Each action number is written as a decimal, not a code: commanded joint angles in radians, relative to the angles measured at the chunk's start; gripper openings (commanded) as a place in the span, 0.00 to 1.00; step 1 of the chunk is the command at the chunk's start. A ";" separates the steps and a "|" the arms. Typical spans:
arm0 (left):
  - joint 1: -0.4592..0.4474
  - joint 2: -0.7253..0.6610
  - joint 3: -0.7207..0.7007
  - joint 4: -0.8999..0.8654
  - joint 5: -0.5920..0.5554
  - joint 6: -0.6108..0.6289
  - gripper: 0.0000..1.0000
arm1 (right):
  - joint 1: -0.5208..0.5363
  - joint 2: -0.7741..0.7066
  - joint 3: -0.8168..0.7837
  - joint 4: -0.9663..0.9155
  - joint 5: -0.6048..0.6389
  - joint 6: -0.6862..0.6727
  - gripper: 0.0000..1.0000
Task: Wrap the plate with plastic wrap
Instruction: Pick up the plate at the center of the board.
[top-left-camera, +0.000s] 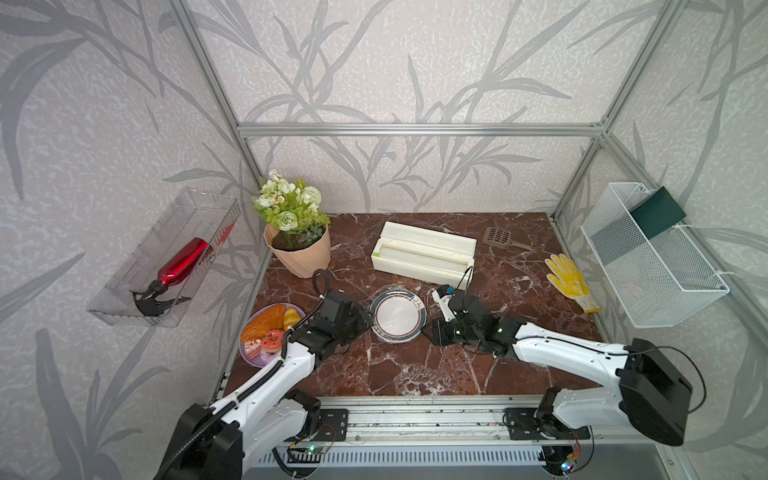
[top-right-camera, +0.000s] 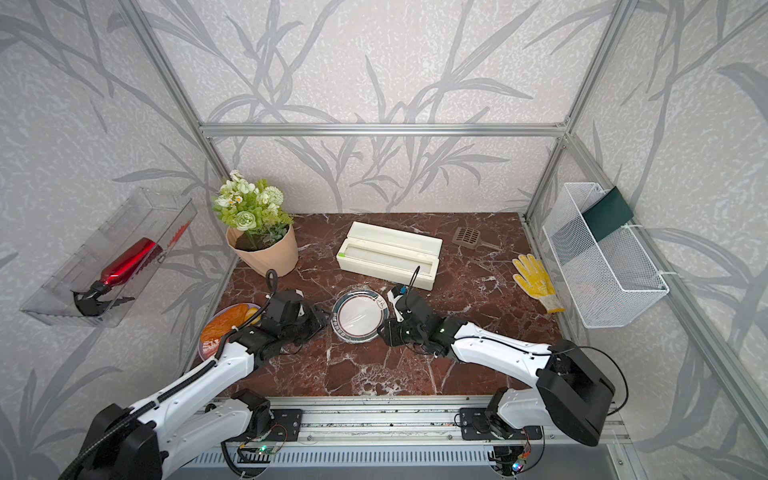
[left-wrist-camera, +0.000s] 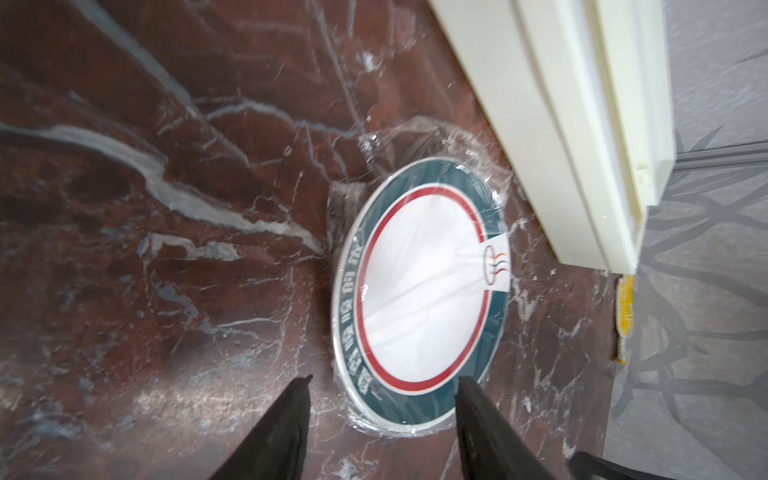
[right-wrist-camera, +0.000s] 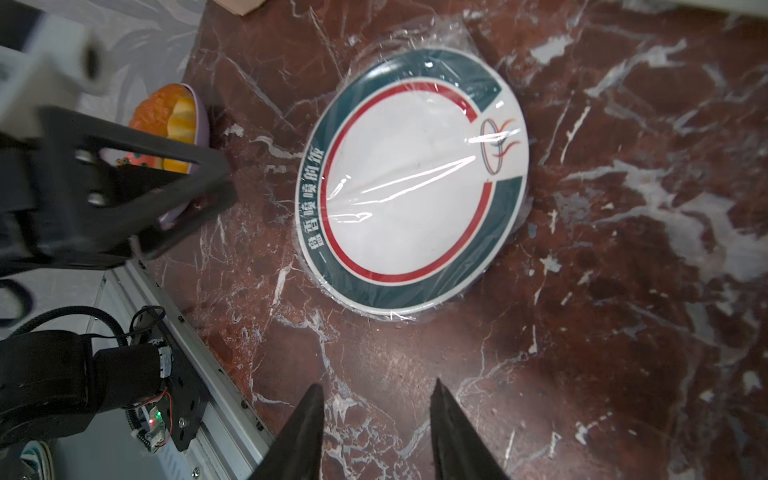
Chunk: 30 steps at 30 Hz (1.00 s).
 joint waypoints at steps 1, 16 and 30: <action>0.009 0.036 0.144 -0.126 -0.058 0.130 0.57 | 0.008 0.057 -0.020 0.074 -0.028 0.338 0.46; 0.116 0.568 0.411 0.035 0.134 0.185 0.55 | 0.023 0.244 -0.007 0.247 0.164 0.676 0.42; 0.143 0.800 0.472 0.128 0.195 0.142 0.50 | -0.048 0.363 0.029 0.298 0.057 0.580 0.36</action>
